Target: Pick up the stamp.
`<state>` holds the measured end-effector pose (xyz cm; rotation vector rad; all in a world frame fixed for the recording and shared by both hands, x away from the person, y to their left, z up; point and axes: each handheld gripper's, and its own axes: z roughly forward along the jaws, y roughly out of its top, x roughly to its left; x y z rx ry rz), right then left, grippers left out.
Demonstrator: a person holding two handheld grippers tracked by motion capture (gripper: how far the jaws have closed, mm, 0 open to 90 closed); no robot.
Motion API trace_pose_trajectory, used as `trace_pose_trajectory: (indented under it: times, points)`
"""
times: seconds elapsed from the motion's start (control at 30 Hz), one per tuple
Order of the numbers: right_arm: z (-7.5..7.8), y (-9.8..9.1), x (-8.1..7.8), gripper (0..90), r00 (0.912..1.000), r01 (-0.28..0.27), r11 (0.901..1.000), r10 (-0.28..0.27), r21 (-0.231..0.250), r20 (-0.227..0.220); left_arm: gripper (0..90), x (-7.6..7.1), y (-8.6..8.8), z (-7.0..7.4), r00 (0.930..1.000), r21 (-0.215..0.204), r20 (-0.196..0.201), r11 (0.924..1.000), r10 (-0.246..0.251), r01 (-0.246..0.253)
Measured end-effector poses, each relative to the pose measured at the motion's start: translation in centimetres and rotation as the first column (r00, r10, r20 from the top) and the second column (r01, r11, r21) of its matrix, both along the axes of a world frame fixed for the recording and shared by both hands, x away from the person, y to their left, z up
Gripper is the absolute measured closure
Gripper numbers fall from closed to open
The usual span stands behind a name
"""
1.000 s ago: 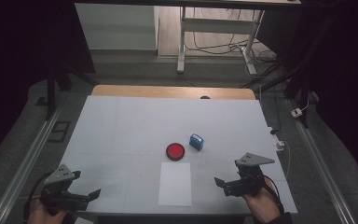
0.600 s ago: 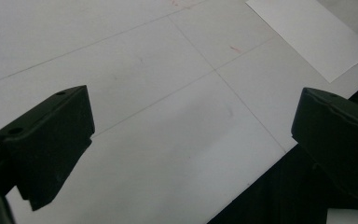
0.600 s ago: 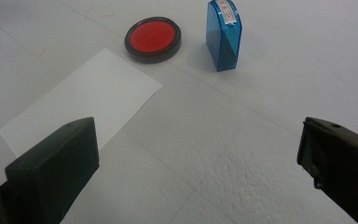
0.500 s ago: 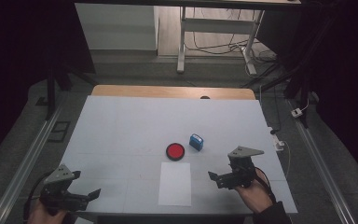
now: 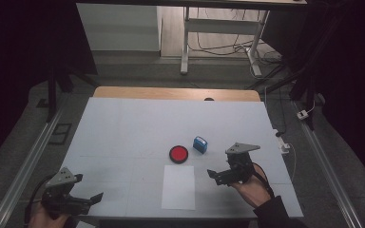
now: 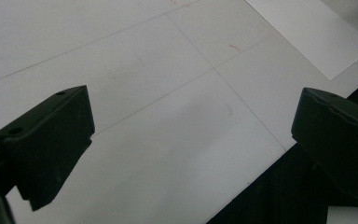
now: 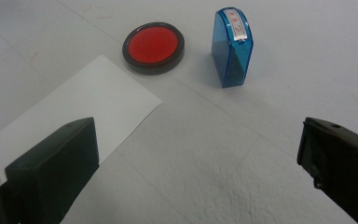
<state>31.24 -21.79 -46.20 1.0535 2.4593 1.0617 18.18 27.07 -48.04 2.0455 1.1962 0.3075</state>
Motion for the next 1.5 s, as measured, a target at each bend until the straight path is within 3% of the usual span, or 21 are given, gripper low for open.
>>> trace_pose_trajectory:
  times: [0.97,1.5]
  points:
    - [-0.5,2.9,4.9,0.0,0.9994,-0.030,0.9979,0.031,-0.057,0.018,0.0,0.2,-0.2,-0.1,0.9998,0.015,-0.012,0.9997,-0.017,0.018]
    - [-1.5,4.8,7.9,0.0,0.9991,-0.039,0.9925,0.041,-0.116,0.012,0.0,0.2,-0.3,-0.1,0.9997,0.017,-0.014,0.9997,-0.019,0.019]
